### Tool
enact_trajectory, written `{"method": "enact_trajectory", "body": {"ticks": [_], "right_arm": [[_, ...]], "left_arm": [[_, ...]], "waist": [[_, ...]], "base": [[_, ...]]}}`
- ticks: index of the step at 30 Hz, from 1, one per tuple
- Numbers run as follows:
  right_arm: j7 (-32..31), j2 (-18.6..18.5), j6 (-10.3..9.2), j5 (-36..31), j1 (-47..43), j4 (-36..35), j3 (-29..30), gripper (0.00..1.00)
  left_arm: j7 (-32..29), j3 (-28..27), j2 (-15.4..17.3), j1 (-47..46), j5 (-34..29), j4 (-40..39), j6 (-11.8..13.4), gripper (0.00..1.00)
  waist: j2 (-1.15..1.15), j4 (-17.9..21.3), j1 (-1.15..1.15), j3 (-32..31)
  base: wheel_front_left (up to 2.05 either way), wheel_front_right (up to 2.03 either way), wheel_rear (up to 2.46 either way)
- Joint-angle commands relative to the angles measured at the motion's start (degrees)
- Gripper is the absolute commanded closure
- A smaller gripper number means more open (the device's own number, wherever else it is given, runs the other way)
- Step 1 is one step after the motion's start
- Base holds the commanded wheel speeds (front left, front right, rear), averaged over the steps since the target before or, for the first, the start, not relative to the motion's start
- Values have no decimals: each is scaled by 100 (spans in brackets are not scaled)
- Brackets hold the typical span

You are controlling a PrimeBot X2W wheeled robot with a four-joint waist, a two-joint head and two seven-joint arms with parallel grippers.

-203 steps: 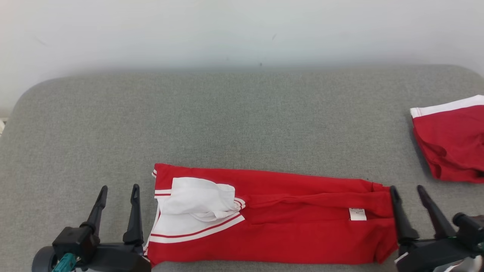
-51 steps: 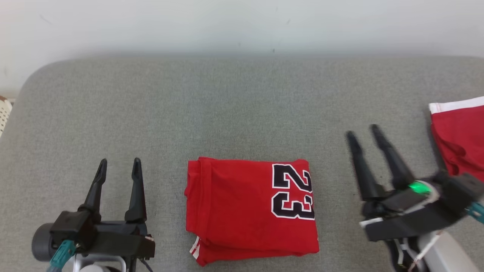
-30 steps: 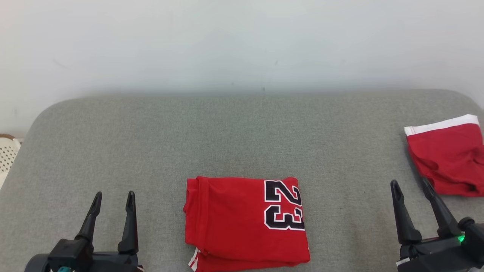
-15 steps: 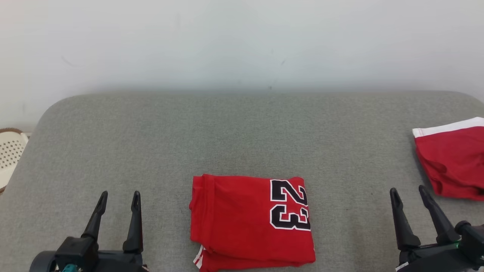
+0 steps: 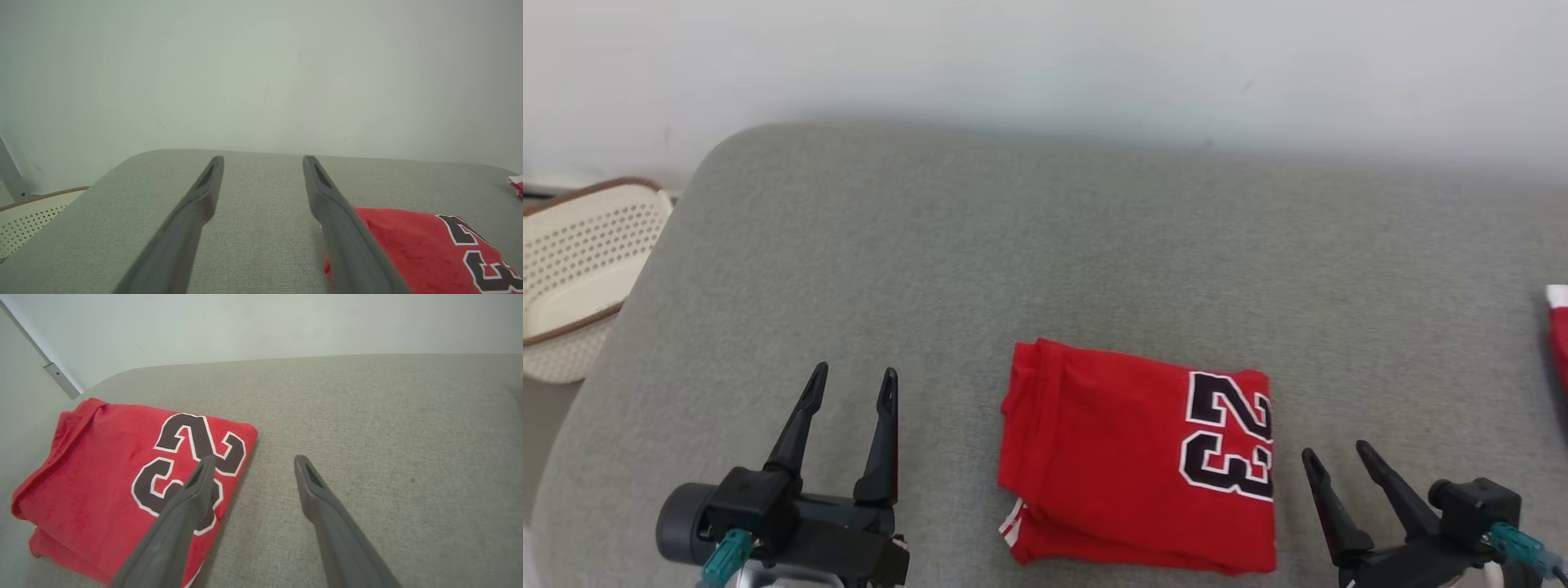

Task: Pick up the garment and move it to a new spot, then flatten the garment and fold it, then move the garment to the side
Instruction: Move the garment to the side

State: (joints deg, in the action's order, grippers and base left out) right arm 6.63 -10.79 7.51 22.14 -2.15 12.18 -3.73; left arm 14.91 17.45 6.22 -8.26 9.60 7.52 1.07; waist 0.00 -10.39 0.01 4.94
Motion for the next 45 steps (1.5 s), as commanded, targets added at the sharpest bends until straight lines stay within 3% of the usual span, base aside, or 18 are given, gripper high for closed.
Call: {"method": "enact_trajectory", "body": {"ticks": [1, 13, 14, 15, 17, 24, 32, 40, 45], "right_arm": [[39, -65, -6, 111, 164, 163, -103, 0], [-176, -203, -6, 735, 757, 1263, -742, 0], [-229, -192, -6, 801, 776, 1313, -801, 53], [-263, -203, -5, 819, 785, 1334, -878, 95], [-277, -212, -5, 851, 788, 1343, -919, 100], [9, -469, -9, 486, 811, 1024, -867, 100], [115, -514, -9, -439, 508, 239, -304, 100], [116, -514, -9, -973, 369, -290, 330, 100], [107, -638, -9, -1238, 452, -504, 698, 100]], "left_arm": [[28, 15, -20, -121, -15, 4, -5, 0], [29, 73, -214, -307, -35, -30, -41, 0], [28, 70, -217, -307, -37, -29, -44, 0], [29, 60, -223, -310, -44, -34, -44, 0], [29, 50, -228, -315, -43, -38, -45, 0], [29, -40, -254, -327, -86, -68, -34, 0], [28, -237, -190, -359, -131, -199, -43, 0], [28, -345, -64, -543, -221, -296, -55, 0], [28, -332, -8, -684, -242, -283, -101, 0]], "waist": [[0, -448, -1, 381], [0, -851, -1, 700], [0, -854, -1, 708], [0, -851, -1, 717], [0, -845, -1, 725], [0, -619, -1, 745], [0, 347, -1, 926], [0, 1414, -1, 1172], [0, 1862, -1, 1308]], "base": [[0, 0, 0], [0, 0, 0], [0, 0, 0], [0, 0, 0], [0, 0, 0], [0, 0, 0], [0, 0, 0], [0, 0, 0], [0, 0, 0]]}}
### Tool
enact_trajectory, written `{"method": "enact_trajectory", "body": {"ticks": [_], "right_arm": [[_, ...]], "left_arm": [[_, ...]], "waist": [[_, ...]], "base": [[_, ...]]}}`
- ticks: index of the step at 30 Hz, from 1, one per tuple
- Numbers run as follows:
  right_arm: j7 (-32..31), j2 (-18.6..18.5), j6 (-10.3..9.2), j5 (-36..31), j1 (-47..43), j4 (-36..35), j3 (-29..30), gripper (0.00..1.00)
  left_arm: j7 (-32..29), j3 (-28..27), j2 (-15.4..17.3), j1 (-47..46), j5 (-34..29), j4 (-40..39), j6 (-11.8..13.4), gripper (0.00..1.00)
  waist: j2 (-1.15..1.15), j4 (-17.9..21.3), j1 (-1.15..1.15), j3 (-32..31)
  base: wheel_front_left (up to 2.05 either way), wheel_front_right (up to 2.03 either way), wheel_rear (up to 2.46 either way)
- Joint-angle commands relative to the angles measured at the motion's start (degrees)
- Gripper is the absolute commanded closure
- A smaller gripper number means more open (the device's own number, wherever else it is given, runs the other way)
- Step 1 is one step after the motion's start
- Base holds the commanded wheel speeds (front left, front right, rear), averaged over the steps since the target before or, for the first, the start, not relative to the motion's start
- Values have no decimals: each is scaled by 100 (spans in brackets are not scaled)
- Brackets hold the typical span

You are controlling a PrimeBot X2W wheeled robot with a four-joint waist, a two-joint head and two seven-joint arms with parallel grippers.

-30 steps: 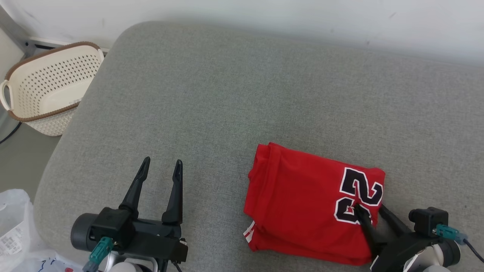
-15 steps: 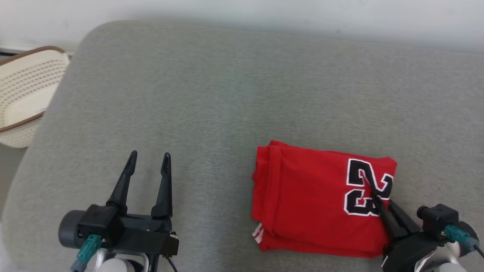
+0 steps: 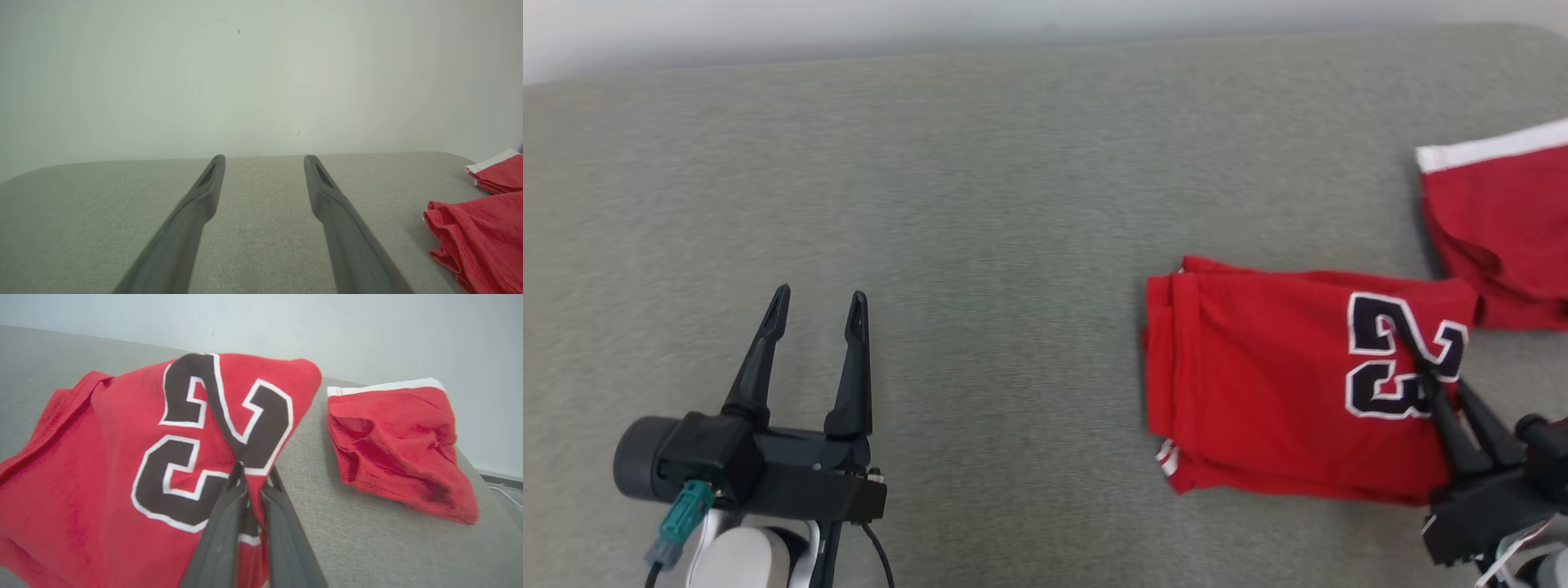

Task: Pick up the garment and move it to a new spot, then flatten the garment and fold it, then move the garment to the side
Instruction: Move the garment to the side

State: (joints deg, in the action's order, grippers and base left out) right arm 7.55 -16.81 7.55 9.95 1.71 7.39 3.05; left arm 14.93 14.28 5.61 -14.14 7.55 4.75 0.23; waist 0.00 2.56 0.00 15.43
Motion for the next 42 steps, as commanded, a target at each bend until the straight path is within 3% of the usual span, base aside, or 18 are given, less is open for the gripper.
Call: {"method": "enact_trajectory", "body": {"ticks": [1, 6, 14, 23, 30, 33, 38, 42], "right_arm": [[25, -67, -14, -41, 158, -82, 48, 100], [47, -330, -14, -85, 734, -135, 105, 100], [201, -747, -14, 228, 2075, 466, -142, 100], [553, -1345, -14, 851, 3592, 2079, -290, 100], [719, -1678, -14, 861, 4287, 3256, -461, 100], [749, -1691, -14, 734, 4510, 3672, -501, 0], [769, -1739, -14, 460, 4815, 4041, -119, 0], [772, -1522, -14, 243, 4799, 3986, 317, 0]], "left_arm": [[28, -18, 67, -136, -44, -12, -6, 0], [27, 28, 79, -289, -61, 42, -34, 0], [-57, 181, 117, -483, -154, 68, -74, 0], [-123, 364, 127, -719, -180, 0, -156, 0], [-167, 428, 169, -813, -216, -98, -130, 0], [-174, 444, 182, -848, -211, -127, -132, 0], [-191, 493, 213, -891, -203, -136, -155, 0], [-162, 493, 213, -892, -177, -108, -110, 0]], "waist": [[0, 642, 0, 296], [0, 889, 0, 415], [0, 961, 0, 602], [0, 774, 0, 1031], [0, 656, 0, 1296], [0, 619, 0, 1355], [0, 521, 0, 1416], [0, 461, 0, 1403]], "base": [[0, 0, 0], [0, 0, 0], [0, 0, 0], [0, 0, 0], [0, 0, 0], [0, 0, 0], [0, 0, 0], [0, 0, 0]]}}
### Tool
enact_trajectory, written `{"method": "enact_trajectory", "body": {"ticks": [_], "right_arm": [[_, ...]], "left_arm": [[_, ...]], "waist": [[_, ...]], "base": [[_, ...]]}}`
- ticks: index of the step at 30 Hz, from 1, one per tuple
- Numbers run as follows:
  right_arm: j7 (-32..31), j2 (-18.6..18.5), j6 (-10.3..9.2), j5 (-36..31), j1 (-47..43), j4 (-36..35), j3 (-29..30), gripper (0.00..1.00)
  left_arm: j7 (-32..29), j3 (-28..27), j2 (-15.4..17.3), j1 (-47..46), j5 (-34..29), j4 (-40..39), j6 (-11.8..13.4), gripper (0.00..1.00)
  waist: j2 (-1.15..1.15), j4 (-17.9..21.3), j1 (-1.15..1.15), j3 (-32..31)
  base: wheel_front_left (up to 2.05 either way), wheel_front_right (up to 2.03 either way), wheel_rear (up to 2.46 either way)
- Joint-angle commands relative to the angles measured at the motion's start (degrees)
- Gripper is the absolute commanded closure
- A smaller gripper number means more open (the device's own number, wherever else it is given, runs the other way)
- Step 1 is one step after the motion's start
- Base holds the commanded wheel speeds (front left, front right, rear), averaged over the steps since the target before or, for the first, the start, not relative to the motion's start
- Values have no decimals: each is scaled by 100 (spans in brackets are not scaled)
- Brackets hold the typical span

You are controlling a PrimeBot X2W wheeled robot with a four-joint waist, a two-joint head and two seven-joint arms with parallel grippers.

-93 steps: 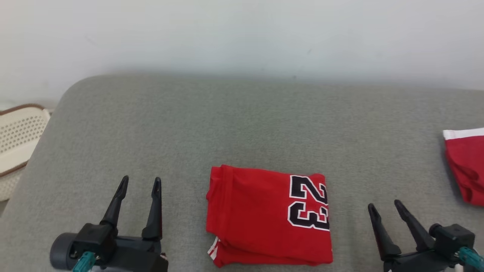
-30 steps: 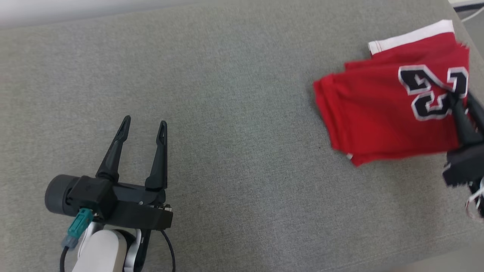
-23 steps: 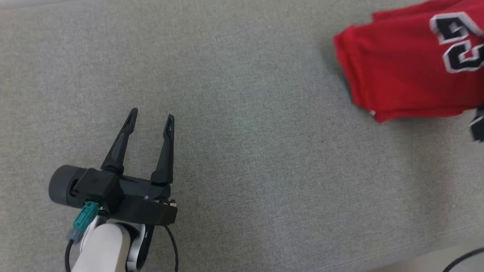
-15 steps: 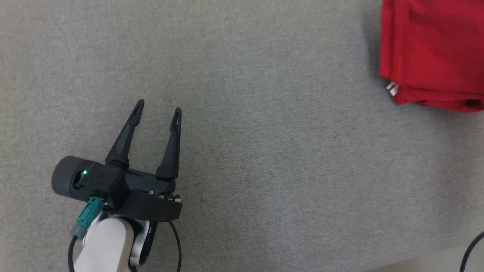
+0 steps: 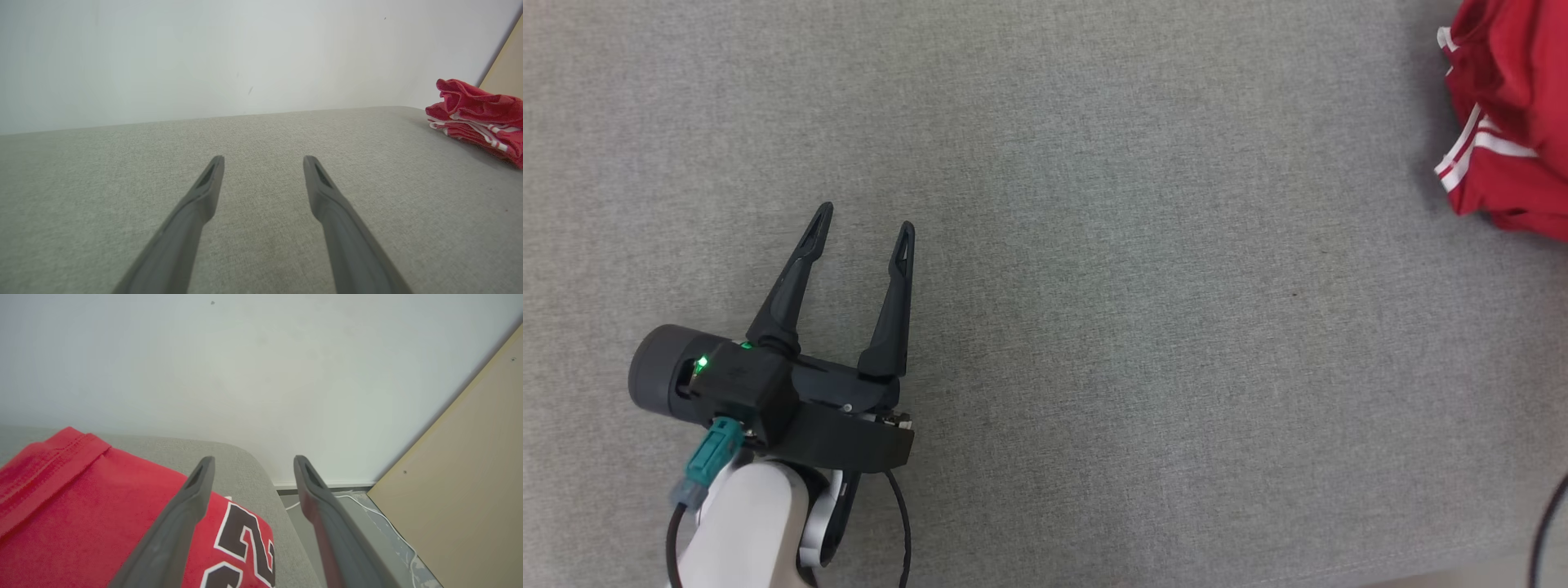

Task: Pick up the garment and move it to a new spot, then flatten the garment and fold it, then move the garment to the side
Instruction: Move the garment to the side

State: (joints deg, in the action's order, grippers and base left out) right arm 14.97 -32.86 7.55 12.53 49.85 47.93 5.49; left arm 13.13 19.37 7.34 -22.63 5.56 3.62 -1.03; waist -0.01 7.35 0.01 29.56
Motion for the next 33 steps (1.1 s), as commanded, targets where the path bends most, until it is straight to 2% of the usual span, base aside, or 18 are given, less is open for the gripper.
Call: {"method": "enact_trajectory", "body": {"ticks": [1, 7, 15, 17, 23, 27, 33], "right_arm": [[31, 146, -14, -87, -70, -163, 154, 0], [27, 713, -14, 26, -591, -1116, 331, 0], [21, 1383, -14, 361, -1620, -2634, 146, 0], [21, 1436, -14, 352, -1744, -2812, 102, 0], [21, 1920, -14, 434, -2568, -3627, -272, 0], [21, 2205, -14, 350, -3110, -3933, -465, 0], [15, 2626, -14, 159, -3925, -4242, -405, 0]], "left_arm": [[28, -28, 39, -29, 44, 16, 30, 0], [82, -167, 116, 127, 147, 80, 139, 0], [154, -415, 161, 308, 244, 69, 342, 0], [161, -451, 168, 344, 260, 64, 358, 0], [197, -674, 163, 547, 397, 25, 481, 0], [211, -805, 154, 748, 473, -5, 547, 0], [204, -900, 139, 1186, 500, -73, 469, 0]], "waist": [[1, -25, -1, -33], [1, 18, -1, -288], [1, -67, -1, -709], [1, -92, -1, -764], [1, -299, -1, -1097], [1, -409, -1, -1360], [1, -603, -1, -1870]], "base": [[0, 0, 0], [0, 0, 0], [0, 0, 0], [0, 0, 0], [0, 0, 0], [0, 0, 0], [0, 0, 0]]}}
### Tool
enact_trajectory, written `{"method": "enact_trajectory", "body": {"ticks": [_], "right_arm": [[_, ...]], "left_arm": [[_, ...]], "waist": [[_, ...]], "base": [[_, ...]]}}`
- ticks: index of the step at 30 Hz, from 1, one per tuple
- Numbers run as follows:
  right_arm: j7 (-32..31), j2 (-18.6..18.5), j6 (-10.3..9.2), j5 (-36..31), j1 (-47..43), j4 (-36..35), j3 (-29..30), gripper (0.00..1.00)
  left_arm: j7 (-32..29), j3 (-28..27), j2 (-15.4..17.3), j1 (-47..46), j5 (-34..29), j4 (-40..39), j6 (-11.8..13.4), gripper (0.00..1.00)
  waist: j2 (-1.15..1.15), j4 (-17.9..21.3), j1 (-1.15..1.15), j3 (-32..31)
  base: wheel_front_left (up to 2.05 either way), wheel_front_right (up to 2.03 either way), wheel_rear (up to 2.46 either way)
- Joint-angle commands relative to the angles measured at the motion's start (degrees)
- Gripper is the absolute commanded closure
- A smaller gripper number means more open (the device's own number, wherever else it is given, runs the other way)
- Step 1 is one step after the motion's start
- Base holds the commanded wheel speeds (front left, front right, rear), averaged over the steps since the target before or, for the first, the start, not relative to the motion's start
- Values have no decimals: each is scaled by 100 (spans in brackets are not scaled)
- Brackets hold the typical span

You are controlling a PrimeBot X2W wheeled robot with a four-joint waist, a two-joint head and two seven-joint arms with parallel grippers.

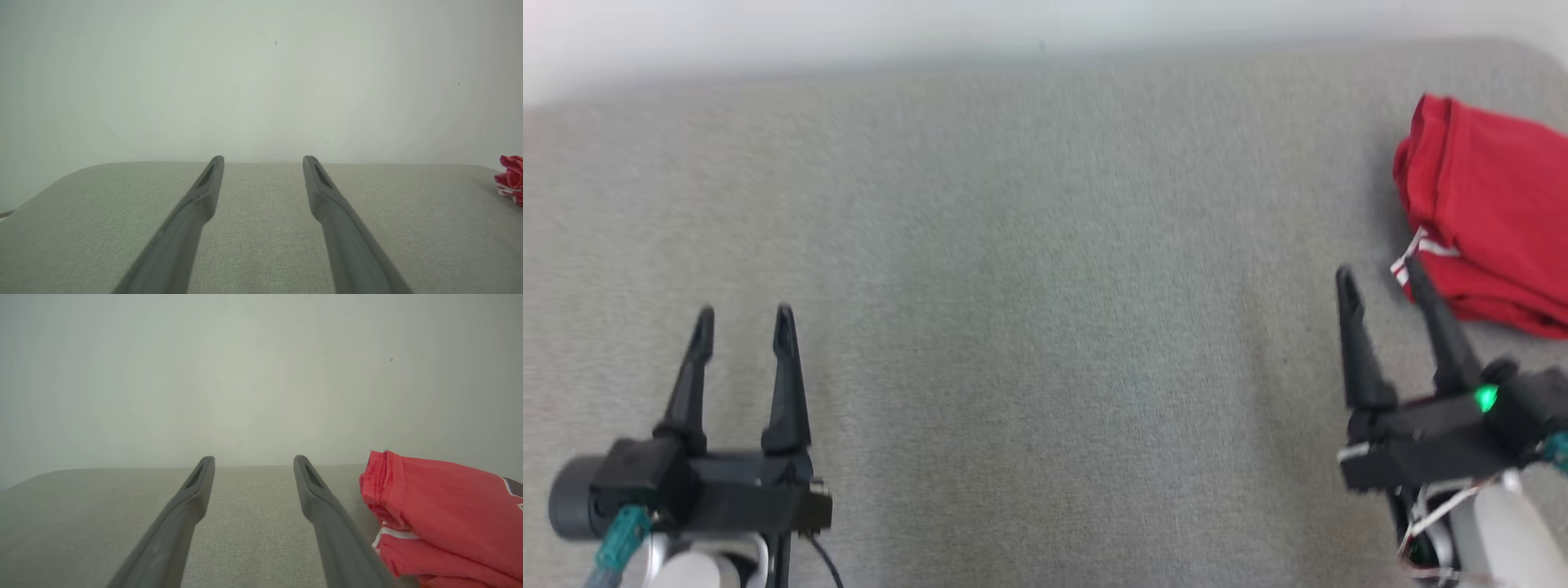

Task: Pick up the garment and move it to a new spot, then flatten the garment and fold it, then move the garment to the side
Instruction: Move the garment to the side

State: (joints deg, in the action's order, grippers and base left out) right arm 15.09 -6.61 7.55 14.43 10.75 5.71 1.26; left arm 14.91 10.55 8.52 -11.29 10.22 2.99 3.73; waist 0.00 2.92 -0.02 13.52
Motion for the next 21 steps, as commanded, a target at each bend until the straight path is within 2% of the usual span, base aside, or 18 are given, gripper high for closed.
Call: {"method": "enact_trajectory", "body": {"ticks": [1, 10, 21], "right_arm": [[-30, 47, -14, -46, -132, -36, 18, 0], [-306, 298, -14, -313, -1029, -397, 289, 0], [-634, 364, -13, -464, -1694, -859, 498, 0]], "left_arm": [[27, -24, 27, 125, 26, 2, -10, 0], [22, 39, 70, 708, 4, 180, 40, 0], [-52, 138, 143, 1112, 53, 287, 42, 0]], "waist": [[0, -169, 2, -349], [0, -267, 2, -857], [0, -289, 2, -1226]], "base": [[0, 0, 0], [0, 0, 0], [0, 0, 0]]}}
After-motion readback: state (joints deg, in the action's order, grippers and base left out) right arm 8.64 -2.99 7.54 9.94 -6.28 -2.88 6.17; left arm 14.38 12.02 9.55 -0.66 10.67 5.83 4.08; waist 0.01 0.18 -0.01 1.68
